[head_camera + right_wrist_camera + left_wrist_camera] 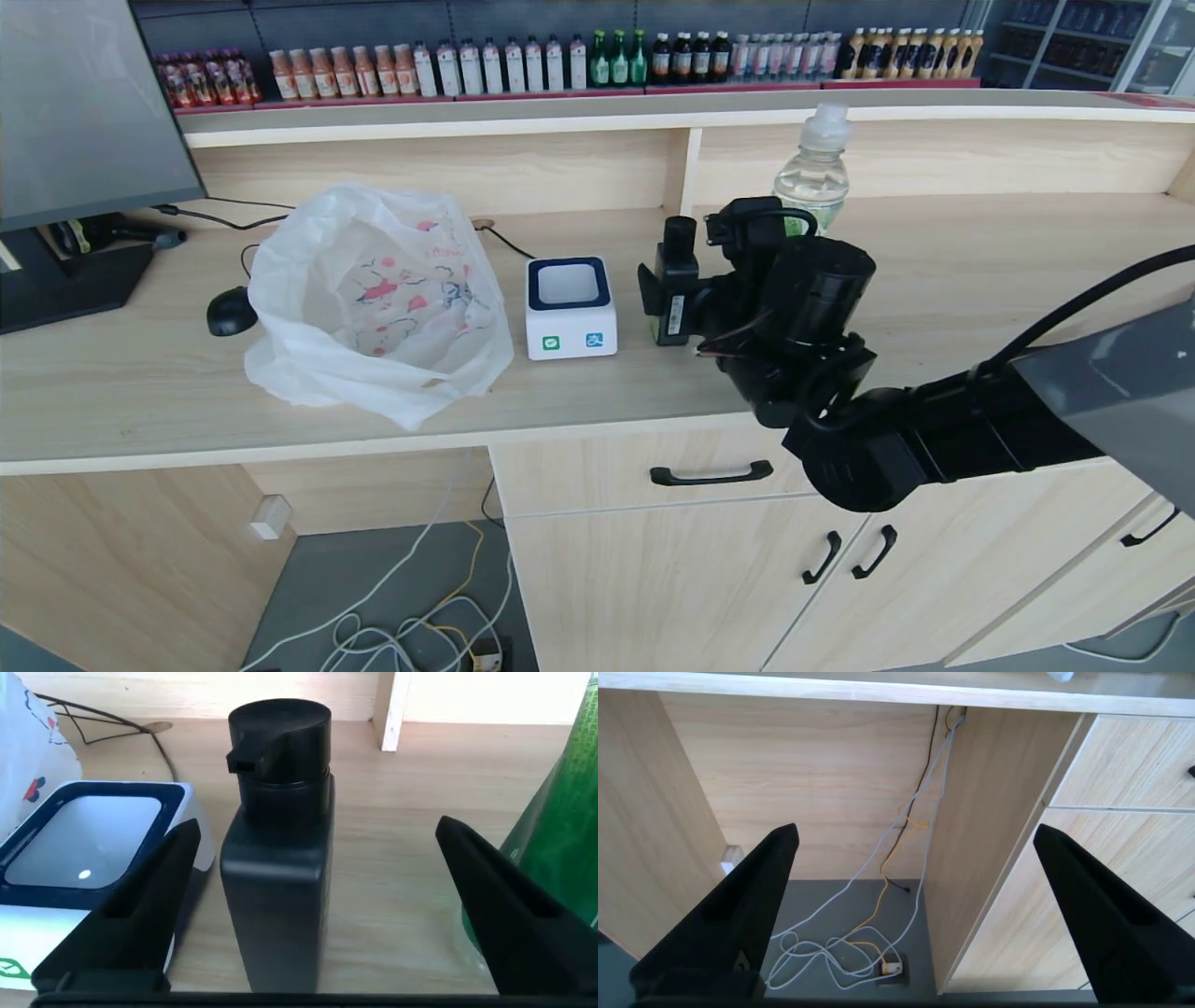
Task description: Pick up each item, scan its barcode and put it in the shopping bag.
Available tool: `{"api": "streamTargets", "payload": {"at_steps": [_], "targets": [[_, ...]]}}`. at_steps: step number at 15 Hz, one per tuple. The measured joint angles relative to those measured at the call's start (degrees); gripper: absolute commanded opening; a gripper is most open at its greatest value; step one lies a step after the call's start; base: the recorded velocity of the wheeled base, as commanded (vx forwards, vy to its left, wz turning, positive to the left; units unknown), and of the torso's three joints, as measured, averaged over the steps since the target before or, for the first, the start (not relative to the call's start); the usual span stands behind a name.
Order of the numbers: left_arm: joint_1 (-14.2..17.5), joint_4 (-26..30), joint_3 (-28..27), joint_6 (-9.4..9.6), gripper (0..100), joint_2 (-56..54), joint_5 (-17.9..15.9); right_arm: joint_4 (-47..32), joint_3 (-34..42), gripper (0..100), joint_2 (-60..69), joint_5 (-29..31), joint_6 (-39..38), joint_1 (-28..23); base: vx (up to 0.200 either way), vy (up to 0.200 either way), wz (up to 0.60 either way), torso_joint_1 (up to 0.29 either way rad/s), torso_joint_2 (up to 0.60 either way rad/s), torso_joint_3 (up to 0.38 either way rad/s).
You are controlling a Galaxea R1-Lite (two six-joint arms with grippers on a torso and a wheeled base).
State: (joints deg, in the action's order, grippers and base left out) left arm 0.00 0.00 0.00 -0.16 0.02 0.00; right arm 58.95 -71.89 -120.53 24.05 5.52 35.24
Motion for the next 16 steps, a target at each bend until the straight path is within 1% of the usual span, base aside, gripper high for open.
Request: {"api": "streamTargets", "payload": {"at_steps": [3, 5, 12, 16], "targets": [[-0.05, 0.0, 0.0, 0.0, 100, 0.0, 0.0, -4.05, -4.63, 100, -0.87, 0.06, 0.17, -0.46, 0.0, 0.0, 0.0, 0.0, 0.0, 0.0], [-0.02, 0.0, 0.0, 0.0, 100, -0.02, 0.0, -4.41, -6.53, 100, -1.69, 0.06, 0.22, -0.9, 0.0, 0.0, 0.0, 0.0, 0.0, 0.0], [0.0, 0.0, 0.0, 0.0, 100, -0.02, 0.0, -4.41, -7.63, 100, -4.13, 0.09, 0.22, -0.99, 0.0, 0.0, 0.0, 0.0, 0.0, 0.0], [-0.05, 0.0, 0.0, 0.0, 100, 0.0, 0.0, -4.38, -9.95, 100, -5.57, 0.24, 0.17, -0.93, 0.0, 0.0, 0.0, 0.0, 0.0, 0.0]]}}
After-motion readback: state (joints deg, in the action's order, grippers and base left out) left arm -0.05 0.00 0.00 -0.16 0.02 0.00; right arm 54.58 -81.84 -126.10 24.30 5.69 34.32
